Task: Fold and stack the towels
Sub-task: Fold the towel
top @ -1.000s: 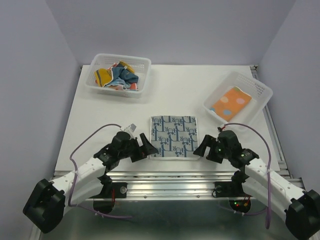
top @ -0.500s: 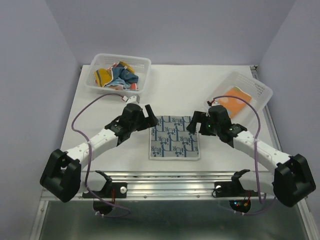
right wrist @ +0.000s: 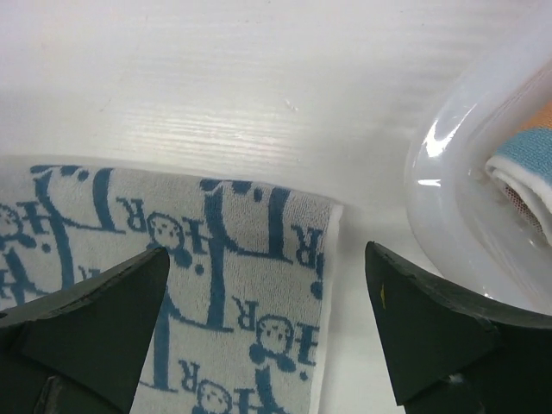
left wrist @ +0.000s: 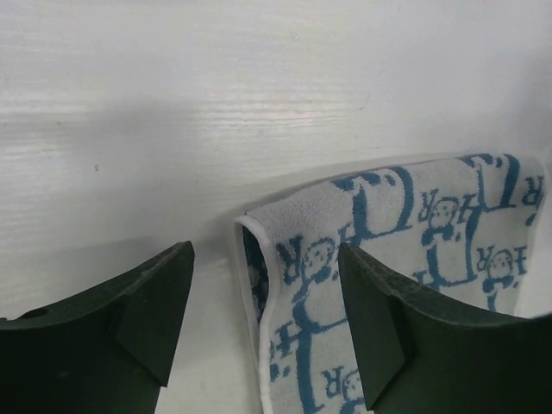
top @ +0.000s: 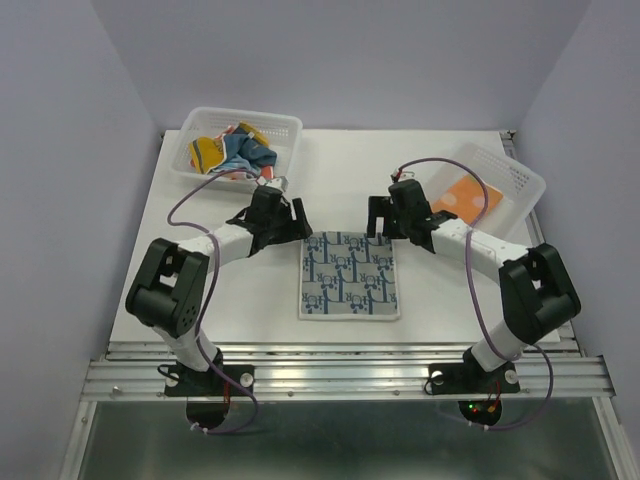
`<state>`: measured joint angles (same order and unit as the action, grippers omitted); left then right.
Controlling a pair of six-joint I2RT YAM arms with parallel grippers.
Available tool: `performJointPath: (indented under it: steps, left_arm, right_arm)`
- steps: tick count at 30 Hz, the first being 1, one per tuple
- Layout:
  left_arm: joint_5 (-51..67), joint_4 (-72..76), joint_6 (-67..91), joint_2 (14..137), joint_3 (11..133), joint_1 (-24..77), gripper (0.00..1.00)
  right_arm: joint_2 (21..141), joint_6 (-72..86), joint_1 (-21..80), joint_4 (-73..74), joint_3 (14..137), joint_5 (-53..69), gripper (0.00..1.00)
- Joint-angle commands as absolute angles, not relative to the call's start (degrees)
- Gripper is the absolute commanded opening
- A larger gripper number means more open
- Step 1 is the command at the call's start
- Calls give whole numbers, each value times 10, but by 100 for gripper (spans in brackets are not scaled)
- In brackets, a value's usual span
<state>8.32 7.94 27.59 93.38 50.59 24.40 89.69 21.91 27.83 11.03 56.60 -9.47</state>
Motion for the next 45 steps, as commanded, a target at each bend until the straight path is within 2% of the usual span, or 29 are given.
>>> performJointPath:
  steps: [1,3,5,11,14,15,18,20,23,26,36,42,45]
  left_arm:
    - [112,103,249,968,554,238,76]
    - [113,101,249,991,563,235,67]
    - [109,100,250,1004,571,233,61]
    - [73,84,251,1034,593,224,59]
    - [78,82,249,1049,602,224,54]
    - [83,81,248,1056,603,224,49]
    - [109,87,248,1063,599,225,42]
    - [121,101,249,1063,592,226,37]
    - [125,104,249,1070,592,229,26]
    - [131,103,250,1074,595,231,0]
    - [107,118,264,1019,565,231,0]
    - [133,137,268,999,554,231,0]
    - [152,141,267,998,551,231,0]
  right_arm:
    - [925,207,280,91,618,-141,100]
    - [937,208,280,85,623,-147,100]
    - [940,212,280,71,618,-145,100]
    - [956,221,279,59,620,-145,100]
    - [968,227,278,67,627,-156,100]
    - [971,229,277,74,629,-157,100]
    - [980,236,275,76,633,-156,100]
    - [984,242,274,76,635,-156,97]
    - [993,250,274,77,640,-159,91]
    - [1001,260,274,76,641,-157,79]
    - [999,279,275,90,628,-175,79]
    - [1008,292,274,89,619,-185,79]
    - [1016,299,274,91,619,-183,75]
